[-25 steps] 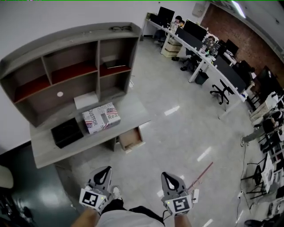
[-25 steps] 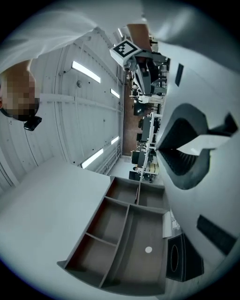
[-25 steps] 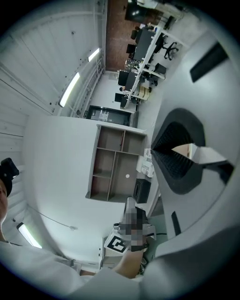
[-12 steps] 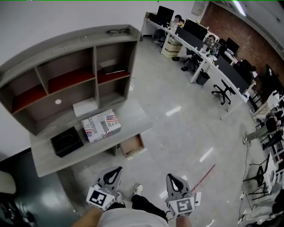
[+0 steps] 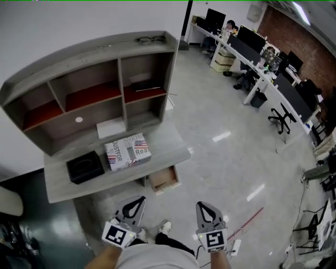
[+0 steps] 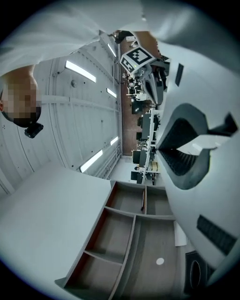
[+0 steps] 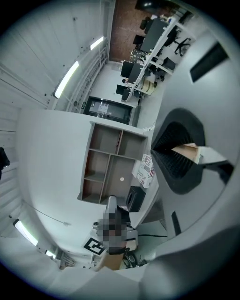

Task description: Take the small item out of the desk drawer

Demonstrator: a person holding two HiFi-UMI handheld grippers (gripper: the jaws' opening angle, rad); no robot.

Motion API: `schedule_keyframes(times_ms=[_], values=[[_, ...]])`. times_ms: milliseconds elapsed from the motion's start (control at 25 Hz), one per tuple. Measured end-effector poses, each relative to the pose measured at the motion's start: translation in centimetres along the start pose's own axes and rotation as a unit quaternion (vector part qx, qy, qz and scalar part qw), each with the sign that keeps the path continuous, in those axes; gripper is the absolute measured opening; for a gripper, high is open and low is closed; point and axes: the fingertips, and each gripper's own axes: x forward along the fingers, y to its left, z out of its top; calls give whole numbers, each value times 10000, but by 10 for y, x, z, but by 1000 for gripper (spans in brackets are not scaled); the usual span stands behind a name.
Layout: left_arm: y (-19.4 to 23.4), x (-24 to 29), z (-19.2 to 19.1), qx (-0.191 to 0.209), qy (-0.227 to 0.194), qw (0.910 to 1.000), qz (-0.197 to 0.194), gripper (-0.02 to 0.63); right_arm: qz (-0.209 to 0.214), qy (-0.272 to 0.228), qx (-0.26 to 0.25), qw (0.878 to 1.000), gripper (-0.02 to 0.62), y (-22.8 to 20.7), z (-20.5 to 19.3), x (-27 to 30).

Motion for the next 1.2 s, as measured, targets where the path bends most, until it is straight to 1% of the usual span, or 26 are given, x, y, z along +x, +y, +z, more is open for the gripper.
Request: schedule_keyframes(times_ms=[200,320,520,680,840,880,960,1000,1080,1200], values=[[9,2,-14,-56,208,9990,403,18,263,71,-490,9984,23,-6,-13,24],[9,6,-18,-47,248,9982,540,18,456,182,-623,9969,23,-3,-34,39],[12,12,-26,-77,330,9966,753,18,770,566,-814,9921,23,4,-72,68],[11,12,-41,-161,460,9948,893,18,983,613,-1228,9856,25,10,-93,92],[9,14,-53,-244,542,9927,1052,18,1257,779,-1593,9761,28,17,-120,118],[10,14,-56,-246,580,9921,1086,18,1334,819,-1670,9735,48,20,-128,125],[9,14,-62,-249,634,9910,1154,18,1480,913,-1820,9678,109,24,-144,138],[8,14,-65,-257,656,9904,1189,18,1546,940,-1905,9649,109,27,-151,143],[7,12,-72,-288,714,9890,1259,18,1717,1023,-2142,9561,109,34,-168,155],[6,7,-81,-386,811,9863,1383,18,2025,1244,-2564,9369,124,47,-201,173]])
